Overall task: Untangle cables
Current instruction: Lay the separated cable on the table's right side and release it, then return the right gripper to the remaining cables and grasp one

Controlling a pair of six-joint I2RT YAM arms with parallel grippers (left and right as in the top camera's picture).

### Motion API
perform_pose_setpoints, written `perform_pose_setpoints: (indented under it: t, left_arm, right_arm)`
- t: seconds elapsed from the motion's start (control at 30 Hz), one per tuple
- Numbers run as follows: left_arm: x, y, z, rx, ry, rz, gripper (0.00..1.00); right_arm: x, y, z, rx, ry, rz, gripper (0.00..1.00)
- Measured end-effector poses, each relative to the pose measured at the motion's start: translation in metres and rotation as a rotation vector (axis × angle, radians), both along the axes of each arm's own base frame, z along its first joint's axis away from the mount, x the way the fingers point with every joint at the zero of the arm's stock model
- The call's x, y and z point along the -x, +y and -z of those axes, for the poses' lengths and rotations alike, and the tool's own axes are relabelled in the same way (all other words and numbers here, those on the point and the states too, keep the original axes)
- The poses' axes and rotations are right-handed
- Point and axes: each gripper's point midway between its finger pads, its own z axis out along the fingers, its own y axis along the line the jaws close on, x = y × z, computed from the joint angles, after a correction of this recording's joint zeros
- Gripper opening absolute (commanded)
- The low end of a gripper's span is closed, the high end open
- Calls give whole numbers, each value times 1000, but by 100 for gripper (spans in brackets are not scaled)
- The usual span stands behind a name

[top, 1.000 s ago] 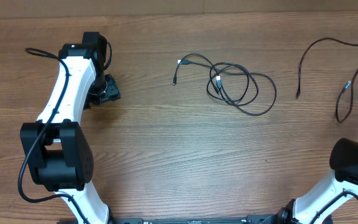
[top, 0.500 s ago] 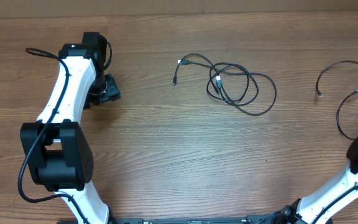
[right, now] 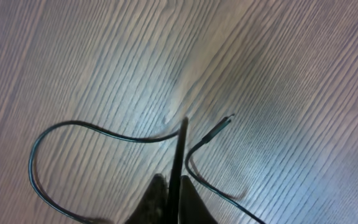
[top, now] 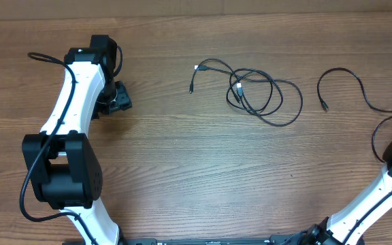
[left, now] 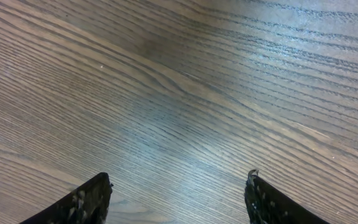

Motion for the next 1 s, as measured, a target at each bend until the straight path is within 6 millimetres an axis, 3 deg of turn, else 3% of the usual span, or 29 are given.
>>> perform_pose_setpoints:
  t: [0.13,0.53,0.83,1.0]
  left_arm:
    - [0,0,0,0,0,0,69]
    - [0,0,0,0,0,0,69]
    - [0,0,0,0,0,0,69]
    - [0,0,0,0,0,0,69]
  right_arm:
    - [0,1,0,-7,-2,-1,94]
    - [-15,23,1,-119,-74,-108,98]
    - [-50,91,-14,-362,-288,-467,98]
    - [-61,136,-17,-415,-294,-630,98]
